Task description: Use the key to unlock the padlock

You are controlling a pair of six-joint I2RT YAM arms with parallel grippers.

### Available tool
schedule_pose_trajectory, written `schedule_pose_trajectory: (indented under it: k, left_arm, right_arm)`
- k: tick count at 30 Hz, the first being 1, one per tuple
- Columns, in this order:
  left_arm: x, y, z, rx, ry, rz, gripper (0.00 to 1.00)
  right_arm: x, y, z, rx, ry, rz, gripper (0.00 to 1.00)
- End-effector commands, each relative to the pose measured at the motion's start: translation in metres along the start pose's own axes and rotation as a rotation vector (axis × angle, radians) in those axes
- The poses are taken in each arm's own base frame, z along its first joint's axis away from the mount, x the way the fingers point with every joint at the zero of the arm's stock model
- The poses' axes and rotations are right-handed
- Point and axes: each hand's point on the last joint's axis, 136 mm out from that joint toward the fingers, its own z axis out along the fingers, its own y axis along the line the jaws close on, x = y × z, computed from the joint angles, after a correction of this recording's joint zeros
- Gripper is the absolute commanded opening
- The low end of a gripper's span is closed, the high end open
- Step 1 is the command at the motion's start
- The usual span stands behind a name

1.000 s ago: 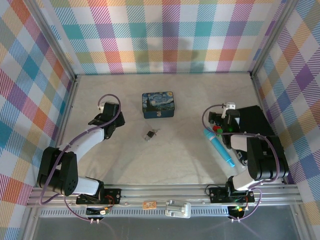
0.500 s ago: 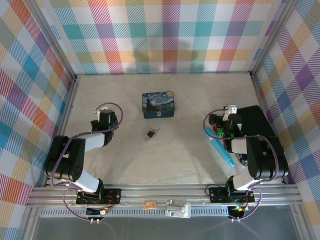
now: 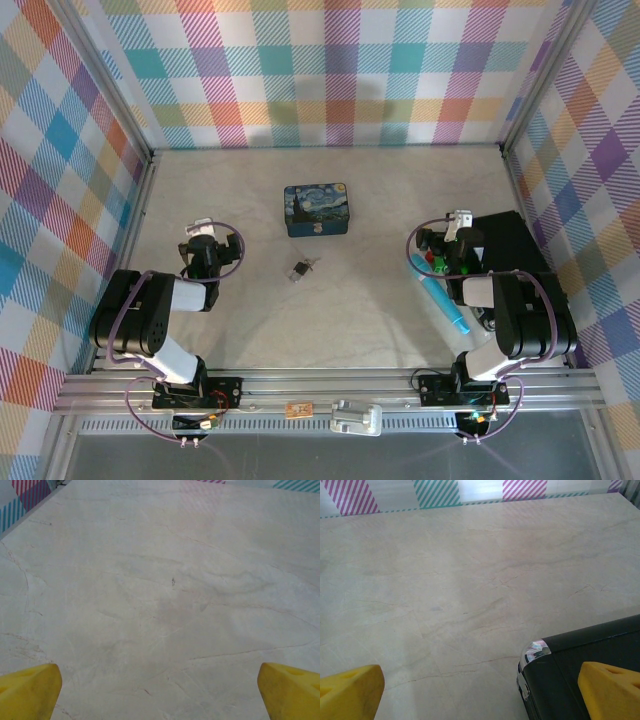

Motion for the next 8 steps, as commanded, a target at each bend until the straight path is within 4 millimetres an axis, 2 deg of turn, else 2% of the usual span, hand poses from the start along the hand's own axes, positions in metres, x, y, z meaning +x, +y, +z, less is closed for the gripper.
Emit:
schedule_pose_trajectory:
  k: [1, 8]
  left_arm:
    - [-0.0119, -0.0046, 0.0001, 0.013, -0.049, 0.01, 1.0]
    - [-0.0119, -0.0045, -0.0001, 0.013, -0.05, 0.01, 1.0]
  right_arm:
    - [-0.0016, 0.002, 0.001, -0.018, -0.011, -0.004, 0.99]
    - [-0.001, 0.0022, 0.001, -0.018, -0.009, -0.004, 0.99]
